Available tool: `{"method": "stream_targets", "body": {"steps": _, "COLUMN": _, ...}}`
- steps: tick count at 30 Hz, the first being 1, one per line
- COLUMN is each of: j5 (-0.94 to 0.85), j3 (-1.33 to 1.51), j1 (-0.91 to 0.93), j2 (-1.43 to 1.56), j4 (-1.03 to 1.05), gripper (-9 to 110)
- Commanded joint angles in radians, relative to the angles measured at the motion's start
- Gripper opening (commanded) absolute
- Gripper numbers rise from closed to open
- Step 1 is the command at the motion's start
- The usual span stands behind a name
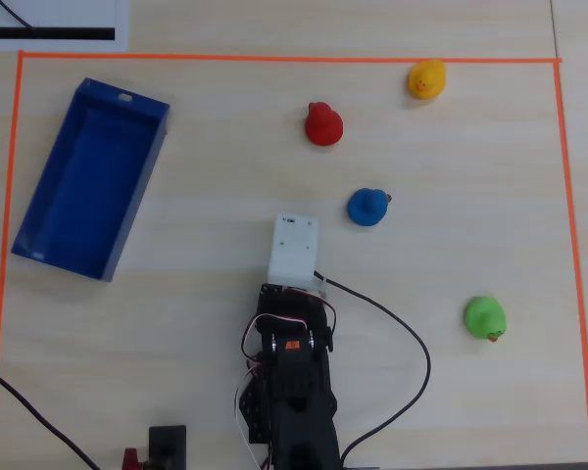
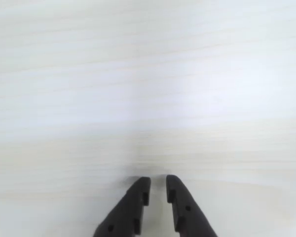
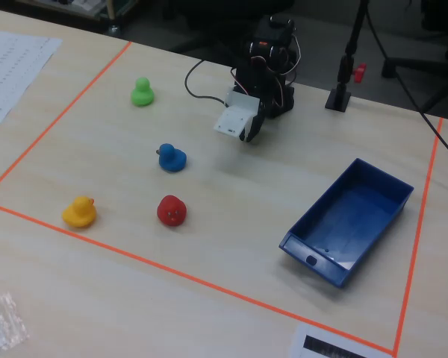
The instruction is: Grasp blue duck and put it into box.
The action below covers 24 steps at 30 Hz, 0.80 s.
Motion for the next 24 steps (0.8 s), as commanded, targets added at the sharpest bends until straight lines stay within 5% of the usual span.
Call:
{"method": "stream_targets", "body": {"steps": 1, "j5": -0.078, "j3": -0.133, "j1": 0.143, "j2": -0.218, "j4": -0.147, "gripper": 20}}
{"method": "stream_targets", "body": {"steps": 14, "j5": -0.167, "j3": -0.925, "j1": 0.600, "j2": -0.966, "j4": -0.465, "gripper": 33}}
{"method": "stream_targets", "body": {"steps": 24, "j5": -0.216, "j3": -0.908, "j1": 0.724, "j2": -1.163, "j4": -0.741, "gripper": 37}}
